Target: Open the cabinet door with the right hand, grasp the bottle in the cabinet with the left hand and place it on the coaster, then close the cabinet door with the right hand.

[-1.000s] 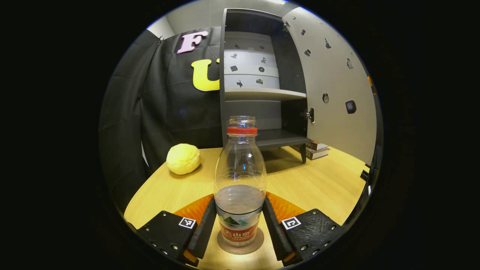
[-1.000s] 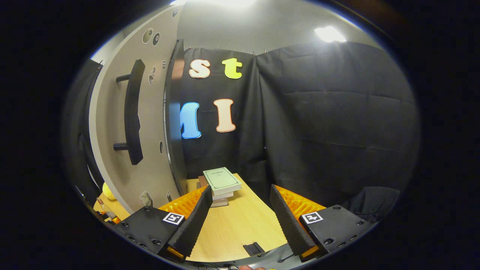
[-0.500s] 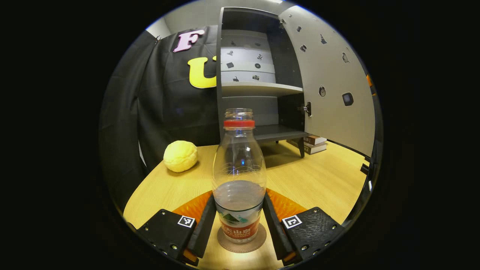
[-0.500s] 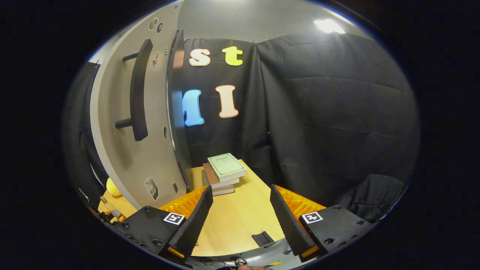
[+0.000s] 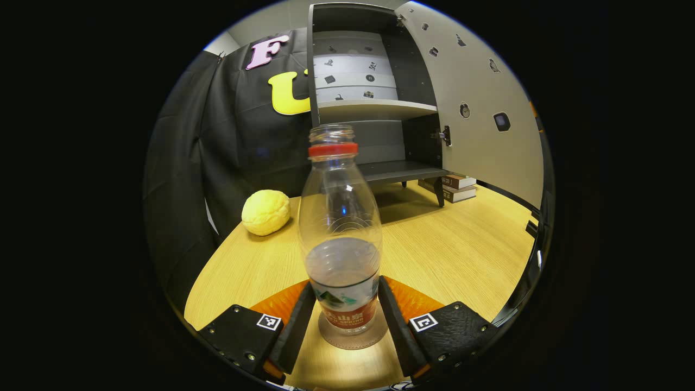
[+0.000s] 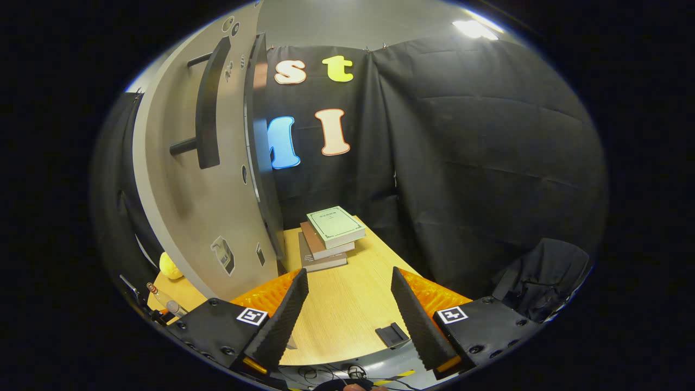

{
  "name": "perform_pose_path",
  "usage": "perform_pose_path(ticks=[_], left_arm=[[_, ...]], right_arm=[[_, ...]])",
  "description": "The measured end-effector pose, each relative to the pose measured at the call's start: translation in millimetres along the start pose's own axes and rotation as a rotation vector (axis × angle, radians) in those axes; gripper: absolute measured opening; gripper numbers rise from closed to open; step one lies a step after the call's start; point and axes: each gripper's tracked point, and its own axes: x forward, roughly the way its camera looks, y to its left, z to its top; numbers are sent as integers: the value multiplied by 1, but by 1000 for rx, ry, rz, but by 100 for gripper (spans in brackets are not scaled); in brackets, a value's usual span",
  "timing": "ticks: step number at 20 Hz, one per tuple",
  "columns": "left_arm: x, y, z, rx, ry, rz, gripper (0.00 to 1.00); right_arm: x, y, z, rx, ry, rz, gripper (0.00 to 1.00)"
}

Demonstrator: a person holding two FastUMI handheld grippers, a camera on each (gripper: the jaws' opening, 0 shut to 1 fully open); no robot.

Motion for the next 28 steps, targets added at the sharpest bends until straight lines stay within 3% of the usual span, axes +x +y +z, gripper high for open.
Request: perform_pose_path(ticks=[1, 2, 14, 21, 28], left_arm=[[-1, 0, 1, 0, -1, 1, 67], [-2, -2, 2, -1, 1, -5, 72], [-44, 11, 11, -72, 29, 25, 72], [-121, 33, 96, -110, -72, 122, 72], [-185, 54, 196, -163, -164, 270, 72]], right_arm=[[0, -3, -2, 0, 3, -5, 98], [-1, -6, -2, 3, 6, -10, 98], [-1, -15, -8, 10, -5, -14, 98], [18, -18, 4, -3, -29, 23, 97], [21, -3, 53, -98, -107, 172, 97]])
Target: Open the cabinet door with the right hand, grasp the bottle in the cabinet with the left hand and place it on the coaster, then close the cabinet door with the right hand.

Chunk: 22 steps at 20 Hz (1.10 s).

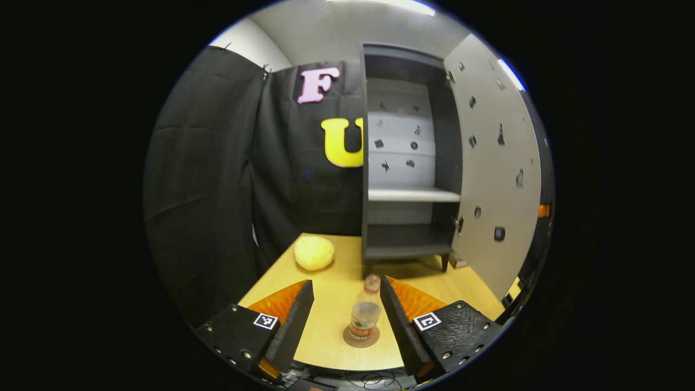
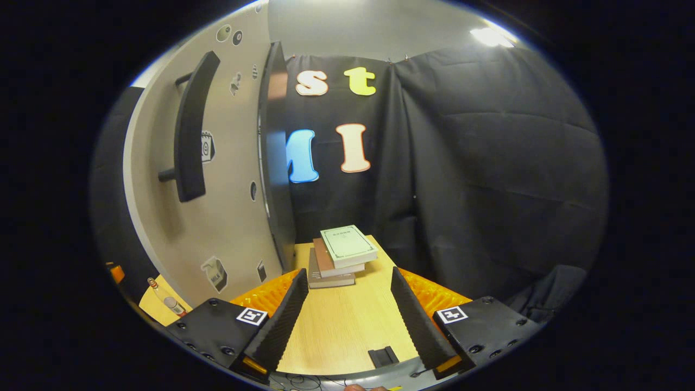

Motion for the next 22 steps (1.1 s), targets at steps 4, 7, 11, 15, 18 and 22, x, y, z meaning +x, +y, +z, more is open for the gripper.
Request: perform_pose_path(ticks=[4, 7, 11, 15, 18, 22], left_arm=[[-15, -7, 52, -27, -33, 39, 72], [-29, -14, 82, -39, -66, 60, 70], [-52, -19, 86, -1, -63, 107, 72], [-61, -20, 68, -5, -31, 147, 72], [-57, -18, 50, -47, -6, 133, 72], [-40, 2, 48, -94, -6, 120, 72]], right_arm=[[-6, 11, 40, 1, -64, 114, 97], [-13, 21, 76, 40, -124, 188, 97], [-22, 35, 117, 13, -192, 279, 97], [-31, 50, 147, -52, -236, 332, 97], [-36, 51, 154, -160, -256, 283, 95], [-39, 62, 144, -104, -193, 254, 96]])
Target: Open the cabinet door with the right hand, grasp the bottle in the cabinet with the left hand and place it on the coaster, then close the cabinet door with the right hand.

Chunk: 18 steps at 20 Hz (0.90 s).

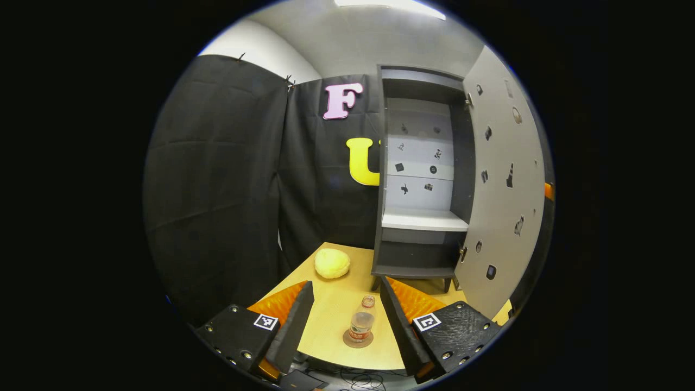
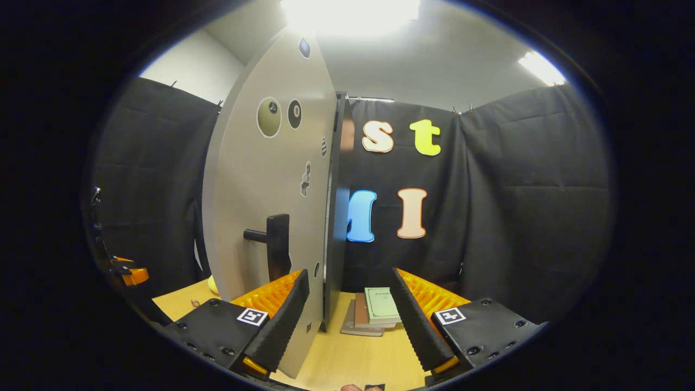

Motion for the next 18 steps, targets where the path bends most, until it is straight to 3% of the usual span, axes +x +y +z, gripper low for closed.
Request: perform_pose_path(ticks=[1, 2, 3, 4, 7, 11, 18], left_arm=[[4, 4, 4, -4, -7, -12, 72], [10, 9, 6, -2, -15, -23, 72], [20, 16, 5, 9, -21, -30, 72], [25, 24, 6, 23, -24, -31, 72], [38, 39, 9, 53, -31, -56, 72], [54, 51, 3, 22, -17, -108, 72], [69, 78, 2, 27, -12, -119, 72]], right_arm=[[0, 3, -1, 33, 11, -11, 91], [-1, 6, -1, 51, 15, -26, 96], [-2, 8, 1, 54, 12, -46, 91], [-4, 9, 3, 50, 8, -71, 96], [-12, 10, 3, 40, 5, -142, 95], [-14, 34, 2, 71, -1, -181, 96], [8, 109, 1, 80, 7, -85, 96]])
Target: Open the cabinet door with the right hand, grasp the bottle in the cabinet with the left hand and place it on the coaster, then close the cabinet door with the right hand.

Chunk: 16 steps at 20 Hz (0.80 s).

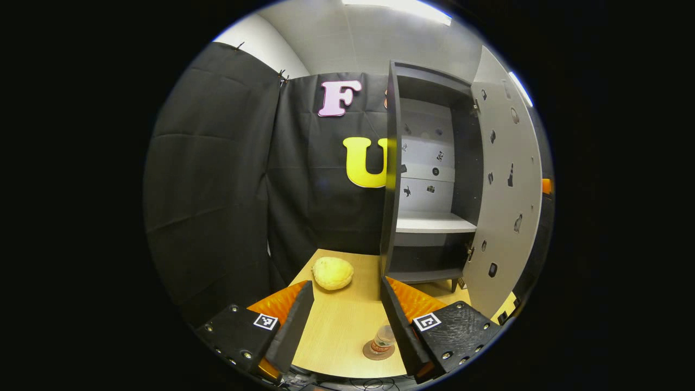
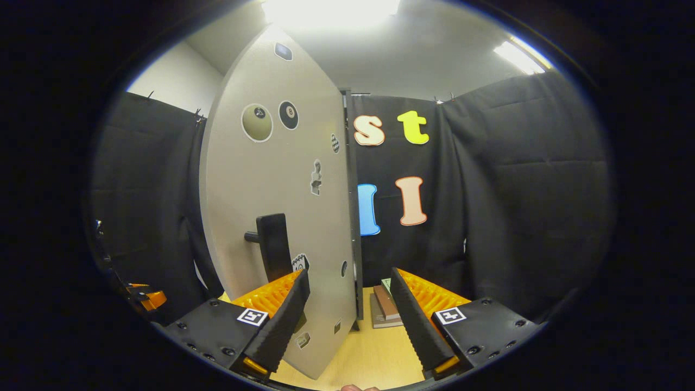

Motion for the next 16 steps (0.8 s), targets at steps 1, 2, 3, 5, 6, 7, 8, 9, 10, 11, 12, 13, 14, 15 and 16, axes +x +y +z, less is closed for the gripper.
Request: perform_pose_path(ticks=[1, 2, 3, 5, 6, 7, 8, 9, 10, 11, 12, 13, 14, 15, 16], left_arm=[[0, 5, 0, 5, 0, 4, 72], [0, 10, 0, 8, 0, 8, 72], [0, 15, 0, 10, 0, 11, 72], [-2, 22, 0, 9, -1, 14, 72], [-2, 27, 0, 8, 0, 17, 72], [-2, 32, -1, 8, 1, 20, 72], [-4, 36, -1, 9, 0, 24, 72], [-5, 42, -1, 9, -1, 28, 72], [-5, 44, -2, 8, -2, 32, 72], [-4, 47, -2, 5, -3, 34, 72], [-6, 50, -3, 2, -3, 36, 72], [-6, 53, -2, -3, -1, 35, 72], [-4, 57, -2, -8, -1, 33, 72], [-2, 59, -2, -13, 1, 29, 72], [2, 58, -5, -19, 0, 21, 72]], right_arm=[[3, 12, -2, 2, 3, 14, 96], [7, 24, -2, 11, 5, 33, 91], [11, 37, -4, 20, 11, 56, 96], [19, 62, -7, 26, 20, 103, 96], [23, 75, -8, 15, 21, 126, 96], [28, 89, -11, 3, 28, 153, 97], [33, 103, -15, 0, 38, 187, 97], [38, 118, -19, 6, 47, 218, 97], [42, 130, -21, 14, 51, 236, 97], [44, 137, -21, 20, 51, 246, 97], [45, 139, -22, 28, 52, 251, 97], [45, 140, -24, 35, 53, 251, 97], [45, 137, -26, 40, 58, 244, 97], [47, 137, -28, 44, 65, 230, 97], [50, 131, -30, 52, 75, 213, 97]])
